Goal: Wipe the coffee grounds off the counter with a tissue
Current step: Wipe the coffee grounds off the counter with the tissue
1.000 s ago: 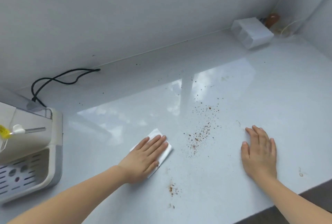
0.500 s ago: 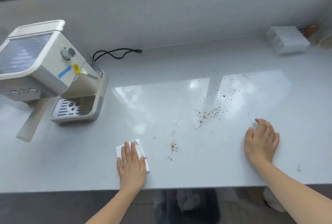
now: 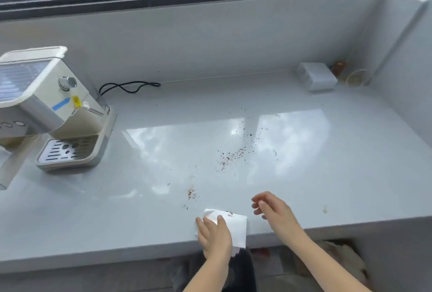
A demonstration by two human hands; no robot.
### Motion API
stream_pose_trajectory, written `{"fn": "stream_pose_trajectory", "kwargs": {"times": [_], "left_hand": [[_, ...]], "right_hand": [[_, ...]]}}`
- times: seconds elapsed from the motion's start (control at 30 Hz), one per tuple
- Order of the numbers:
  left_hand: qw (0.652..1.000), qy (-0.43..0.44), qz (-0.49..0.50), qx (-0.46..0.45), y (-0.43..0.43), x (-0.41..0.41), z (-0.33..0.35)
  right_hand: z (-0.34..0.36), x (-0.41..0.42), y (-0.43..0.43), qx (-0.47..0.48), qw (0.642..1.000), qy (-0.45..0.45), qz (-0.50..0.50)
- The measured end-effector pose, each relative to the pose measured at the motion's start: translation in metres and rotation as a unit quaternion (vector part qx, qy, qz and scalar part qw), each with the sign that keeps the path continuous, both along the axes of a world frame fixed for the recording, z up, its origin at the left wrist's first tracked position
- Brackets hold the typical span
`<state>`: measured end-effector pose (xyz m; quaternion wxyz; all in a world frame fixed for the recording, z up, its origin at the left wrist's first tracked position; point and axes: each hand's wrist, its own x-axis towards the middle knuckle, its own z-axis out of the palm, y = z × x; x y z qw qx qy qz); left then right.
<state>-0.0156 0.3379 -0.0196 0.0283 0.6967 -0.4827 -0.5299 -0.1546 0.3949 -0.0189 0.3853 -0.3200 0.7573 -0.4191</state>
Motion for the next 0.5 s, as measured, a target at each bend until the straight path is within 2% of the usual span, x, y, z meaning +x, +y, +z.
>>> {"fn": "stream_pose_trajectory", "kwargs": {"times": [0.07,0.2,0.27,0.33,0.4,0.5], "left_hand": [[0.997,0.055,0.042,0.033,0.012,-0.019,0.010],[0.973,0.165,0.122,0.105,0.026,-0.052,0.022],[0.965,0.199,0.094,0.143,0.031,-0.062,0.019],[0.962,0.216,0.018,0.163,0.033,-0.068,0.015],[0.967,0.216,-0.050,0.128,0.031,-0.065,0.012],[0.969,0.226,-0.097,-0.029,0.014,-0.039,0.006]], "right_hand": [[-0.003,0.015,0.012,0.018,1.000,-0.017,0.016],[-0.020,0.022,0.032,0.031,0.999,-0.018,-0.034],[-0.028,0.012,0.034,0.050,0.996,0.045,-0.063],[-0.033,-0.001,0.030,0.063,0.988,0.109,-0.094],[-0.034,-0.016,0.021,0.053,0.979,0.139,-0.137],[-0.038,-0.036,0.007,0.051,0.960,0.218,-0.170]]}}
